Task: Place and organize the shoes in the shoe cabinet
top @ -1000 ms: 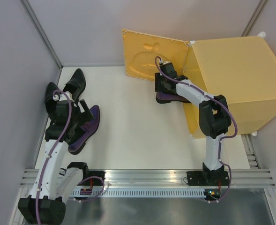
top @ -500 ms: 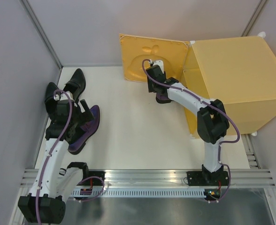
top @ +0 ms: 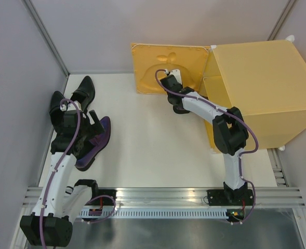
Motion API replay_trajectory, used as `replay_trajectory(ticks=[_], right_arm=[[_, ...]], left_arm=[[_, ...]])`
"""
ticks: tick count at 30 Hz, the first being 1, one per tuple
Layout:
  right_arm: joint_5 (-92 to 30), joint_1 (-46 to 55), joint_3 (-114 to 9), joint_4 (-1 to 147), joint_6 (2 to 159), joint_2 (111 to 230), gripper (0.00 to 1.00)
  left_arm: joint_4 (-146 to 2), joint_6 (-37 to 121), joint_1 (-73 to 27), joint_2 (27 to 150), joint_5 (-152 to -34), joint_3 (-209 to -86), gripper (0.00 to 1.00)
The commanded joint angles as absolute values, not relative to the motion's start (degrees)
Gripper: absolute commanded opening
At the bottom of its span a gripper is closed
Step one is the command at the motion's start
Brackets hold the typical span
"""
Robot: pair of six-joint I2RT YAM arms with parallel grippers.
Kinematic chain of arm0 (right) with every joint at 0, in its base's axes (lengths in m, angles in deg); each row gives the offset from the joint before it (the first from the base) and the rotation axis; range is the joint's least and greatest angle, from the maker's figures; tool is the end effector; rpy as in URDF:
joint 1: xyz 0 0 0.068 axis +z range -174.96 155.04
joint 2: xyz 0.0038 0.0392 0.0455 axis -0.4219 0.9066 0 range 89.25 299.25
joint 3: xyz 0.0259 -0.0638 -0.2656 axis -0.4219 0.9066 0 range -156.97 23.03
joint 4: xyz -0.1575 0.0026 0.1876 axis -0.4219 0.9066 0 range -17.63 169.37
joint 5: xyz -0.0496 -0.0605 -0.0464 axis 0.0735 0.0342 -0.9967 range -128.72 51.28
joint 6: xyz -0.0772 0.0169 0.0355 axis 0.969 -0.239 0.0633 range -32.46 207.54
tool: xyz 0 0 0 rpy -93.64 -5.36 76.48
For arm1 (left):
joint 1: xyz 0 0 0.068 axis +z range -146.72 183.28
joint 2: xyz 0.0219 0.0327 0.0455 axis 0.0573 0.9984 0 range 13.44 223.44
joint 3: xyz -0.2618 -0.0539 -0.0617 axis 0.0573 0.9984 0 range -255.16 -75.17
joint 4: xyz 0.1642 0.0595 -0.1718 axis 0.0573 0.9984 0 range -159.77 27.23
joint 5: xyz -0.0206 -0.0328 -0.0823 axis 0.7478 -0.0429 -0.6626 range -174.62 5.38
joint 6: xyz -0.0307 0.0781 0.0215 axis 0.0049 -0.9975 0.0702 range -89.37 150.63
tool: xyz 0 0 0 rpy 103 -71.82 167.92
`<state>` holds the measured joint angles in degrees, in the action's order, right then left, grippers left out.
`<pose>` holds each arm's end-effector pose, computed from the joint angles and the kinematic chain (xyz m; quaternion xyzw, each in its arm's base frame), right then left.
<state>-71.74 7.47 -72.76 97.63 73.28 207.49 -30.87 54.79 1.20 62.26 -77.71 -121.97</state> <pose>0.4205 0.2177 0.2139 -0.0399 0.8992 -0.1064 0.4225 0.1880 0.0024 0.2671 -0.1984 0.8864 -0.0408 0.4162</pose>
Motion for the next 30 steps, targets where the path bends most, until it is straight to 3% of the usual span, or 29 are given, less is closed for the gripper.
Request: replay_trajectory(ticks=[1,2,5,8,21,30], right_arm=[[-77.6,6.2,-72.2,97.1,77.3,205.0,0.28],[-77.8,5.9,-72.1,96.9,77.9,204.3,0.20],[-78.3,5.4,-71.8,96.0,80.2,203.7,0.08],[-78.0,4.9,-71.4,95.8,82.3,203.4,0.01],[-71.6,3.1,-66.8,95.8,100.6,198.5,0.01],[-75.7,2.5,-62.3,93.1,107.7,195.8,0.01]], left_arm=[[-32.5,52.5,1.4,62.0,-78.1,-121.8,1.00],[-32.5,52.5,1.4,61.9,-78.1,-121.8,1.00],[-32.5,52.5,1.4,62.0,-78.1,-121.8,1.00],[-32.4,52.4,1.4,62.0,-78.1,-121.8,1.00],[-32.5,52.3,1.4,62.0,-78.7,-121.8,1.00],[-32.6,52.3,1.4,62.4,-79.2,-121.9,1.00]])
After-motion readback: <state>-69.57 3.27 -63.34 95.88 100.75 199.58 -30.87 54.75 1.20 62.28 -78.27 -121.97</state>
